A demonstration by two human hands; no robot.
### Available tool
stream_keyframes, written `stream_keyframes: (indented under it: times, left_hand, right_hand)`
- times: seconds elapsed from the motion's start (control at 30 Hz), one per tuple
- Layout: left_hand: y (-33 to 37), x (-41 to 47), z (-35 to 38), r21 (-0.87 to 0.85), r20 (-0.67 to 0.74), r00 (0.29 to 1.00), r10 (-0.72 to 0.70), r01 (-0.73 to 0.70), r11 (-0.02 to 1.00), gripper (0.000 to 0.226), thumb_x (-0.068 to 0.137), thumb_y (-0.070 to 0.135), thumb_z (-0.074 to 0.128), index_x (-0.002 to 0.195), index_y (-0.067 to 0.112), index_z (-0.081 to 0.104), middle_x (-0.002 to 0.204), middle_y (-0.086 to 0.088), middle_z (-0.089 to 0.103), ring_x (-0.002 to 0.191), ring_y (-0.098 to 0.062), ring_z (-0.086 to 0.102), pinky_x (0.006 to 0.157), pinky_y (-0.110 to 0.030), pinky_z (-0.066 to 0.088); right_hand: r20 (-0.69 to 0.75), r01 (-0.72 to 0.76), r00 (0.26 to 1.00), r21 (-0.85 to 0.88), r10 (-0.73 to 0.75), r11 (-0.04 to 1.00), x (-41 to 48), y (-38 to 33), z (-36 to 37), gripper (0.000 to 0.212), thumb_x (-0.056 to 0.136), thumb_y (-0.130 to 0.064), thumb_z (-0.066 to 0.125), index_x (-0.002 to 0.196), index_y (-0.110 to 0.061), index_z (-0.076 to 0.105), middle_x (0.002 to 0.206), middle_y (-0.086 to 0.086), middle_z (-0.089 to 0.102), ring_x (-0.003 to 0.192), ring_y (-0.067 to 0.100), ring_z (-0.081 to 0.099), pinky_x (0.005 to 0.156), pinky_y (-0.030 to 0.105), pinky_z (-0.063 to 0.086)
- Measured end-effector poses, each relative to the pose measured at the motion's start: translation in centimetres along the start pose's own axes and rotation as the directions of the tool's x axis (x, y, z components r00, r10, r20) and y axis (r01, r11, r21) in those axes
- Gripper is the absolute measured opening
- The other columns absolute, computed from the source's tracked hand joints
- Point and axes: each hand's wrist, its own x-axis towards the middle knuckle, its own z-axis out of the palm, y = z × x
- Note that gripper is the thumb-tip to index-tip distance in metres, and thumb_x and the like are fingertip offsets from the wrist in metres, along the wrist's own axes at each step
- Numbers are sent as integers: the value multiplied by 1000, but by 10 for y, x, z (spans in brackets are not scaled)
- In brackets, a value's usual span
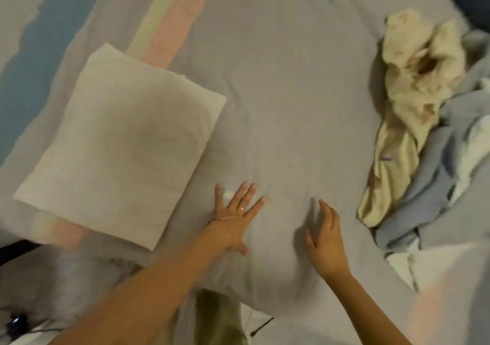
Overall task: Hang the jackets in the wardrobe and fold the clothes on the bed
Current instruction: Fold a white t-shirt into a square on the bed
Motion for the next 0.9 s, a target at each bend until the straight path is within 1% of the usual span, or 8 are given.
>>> stream_keyframes:
  times: [0.13,0.27,0.4,0.57,0.67,0.73,0.8,0.9]
  left_hand:
    - [93,61,-46,75,105,994,20,-27,997,153,46,64,80,122,25,-48,119,-11,-61,113,-27,-55,83,-79,-18]
    - [143,92,-64,86,101,992,-75,67,994,161,36,66,81,120,24,-49,113,-10,-64,114,-27,-53,87,-79,-12]
    - [152,96,-61,92,117,985,-126,115,989,166,30,71,79,119,27,-54,112,-9,-67,108,-28,-59,88,-78,-15]
    - [162,95,-63,126,155,973,-173,154,980,166,31,73,78,115,27,-57,118,-10,-65,109,-28,-59,91,-78,-14]
    - [163,95,-63,138,166,968,-189,167,976,166,30,75,77,114,27,-58,119,-10,-65,107,-28,-59,90,-77,-16]
    - [163,95,-63,134,155,971,-182,162,978,166,28,76,76,112,28,-59,120,-10,-64,110,-28,-58,88,-77,-17]
    - [163,95,-62,137,143,975,-167,148,980,166,27,77,75,110,28,-60,120,-10,-64,111,-28,-58,87,-76,-18]
    - [164,95,-60,126,129,980,-150,134,983,166,28,77,76,113,28,-59,120,-10,-64,112,-28,-57,87,-75,-19]
  right_hand:
    - [-170,-255,951,32,257,966,-19,92,-59,69,85,-6,63,145,-3,27,136,23,35,120,39,42,101,42,37]
    - [-389,-232,898,-24,204,973,-18,146,-97,53,80,-13,70,126,-4,44,120,21,42,102,37,50,88,45,48]
    - [-407,-265,820,353,402,898,-6,164,-111,68,83,-34,70,134,-11,31,128,6,40,105,14,48,90,22,41]
    - [-310,-236,844,516,437,823,20,155,-116,16,92,-12,53,101,-12,40,68,-6,45,58,3,45,48,15,34]
    - [-340,-171,845,558,412,812,18,151,-110,10,92,-11,49,92,-11,39,69,-3,44,59,7,42,50,15,33]
    - [-463,-190,747,539,477,820,14,161,-111,12,92,-22,50,97,-12,45,90,1,49,76,14,48,67,22,38]
    - [-436,-317,587,651,682,690,17,182,-118,36,89,-32,57,118,-13,46,121,9,41,103,23,47,89,29,39]
    - [-4,-549,426,794,905,262,29,210,-134,75,83,-38,67,140,-12,26,143,14,30,126,32,39,105,35,33]
